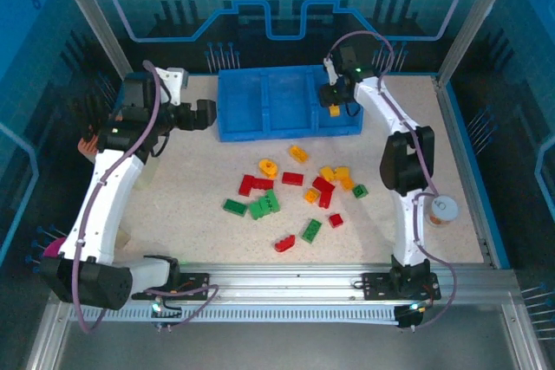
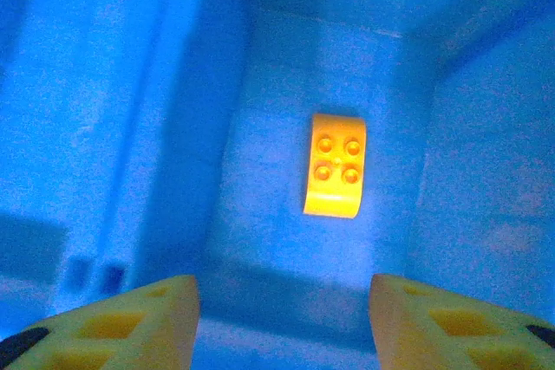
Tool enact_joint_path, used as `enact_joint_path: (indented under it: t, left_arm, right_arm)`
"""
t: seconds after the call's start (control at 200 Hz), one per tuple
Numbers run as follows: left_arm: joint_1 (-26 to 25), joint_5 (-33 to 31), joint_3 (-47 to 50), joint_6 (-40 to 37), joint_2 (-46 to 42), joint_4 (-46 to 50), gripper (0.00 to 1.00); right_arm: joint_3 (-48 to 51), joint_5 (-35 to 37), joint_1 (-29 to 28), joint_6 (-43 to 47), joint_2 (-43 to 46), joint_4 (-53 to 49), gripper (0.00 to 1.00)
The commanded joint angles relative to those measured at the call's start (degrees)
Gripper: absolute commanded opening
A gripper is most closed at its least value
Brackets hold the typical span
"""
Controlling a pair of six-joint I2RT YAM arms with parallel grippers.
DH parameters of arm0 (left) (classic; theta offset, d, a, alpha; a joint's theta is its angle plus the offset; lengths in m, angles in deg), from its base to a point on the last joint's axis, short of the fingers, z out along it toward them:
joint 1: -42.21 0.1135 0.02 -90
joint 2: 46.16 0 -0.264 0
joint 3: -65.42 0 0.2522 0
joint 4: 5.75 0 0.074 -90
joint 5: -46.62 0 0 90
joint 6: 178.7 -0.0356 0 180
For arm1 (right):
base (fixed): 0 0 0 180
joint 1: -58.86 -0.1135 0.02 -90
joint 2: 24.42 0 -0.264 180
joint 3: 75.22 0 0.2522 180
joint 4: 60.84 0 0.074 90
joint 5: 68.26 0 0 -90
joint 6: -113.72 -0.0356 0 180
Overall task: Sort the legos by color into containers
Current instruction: Place the lego in the container, then pick up the lego from the center of the table.
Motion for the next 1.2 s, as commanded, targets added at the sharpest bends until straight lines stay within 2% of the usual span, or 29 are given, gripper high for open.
enact_joint_path:
  t: [0.0, 0.125, 0.365, 0.59, 0.816, 1.071, 1.196]
  left_arm:
    - [-0.53, 2.88, -0.93, 1.32, 0.58, -3.71, 0.99]
    - [-0.54, 2.37, -1.08, 1.46, 1.21, -5.02, 0.99]
    - [-0.62, 2.09, -0.44, 1.8, 0.61, -5.53, 1.0]
    - [-0.58, 3.86, 0.62, 1.86, -0.4, -6.5, 1.0]
    - [-0.63, 4.11, 2.01, 1.68, -1.75, -6.44, 0.99]
    - [-0.63, 3.66, 3.19, 2.03, -3.17, -5.84, 1.0]
    - [-0.63, 4.05, 2.39, 3.28, -3.16, -5.59, 0.99]
  right_arm:
    - [7.78, -2.02, -3.45, 2.11, 7.35, -0.4, 0.55]
    - [17.76, -2.34, -8.43, 2.52, 13.07, 2.26, 0.57]
    - [21.4, -3.16, -16.42, 0.89, 11.97, -0.82, 0.62]
    - [19.61, -0.14, -18.53, 2.57, 5.01, 0.64, 0.71]
    - [15.46, 3.79, -18.23, 5.83, -1.37, -1.47, 0.73]
    - [13.7, 3.37, -17.75, 5.26, -4.91, -2.14, 0.66]
    - [14.21, 3.29, -17.4, 4.93, -5.52, -2.51, 0.48]
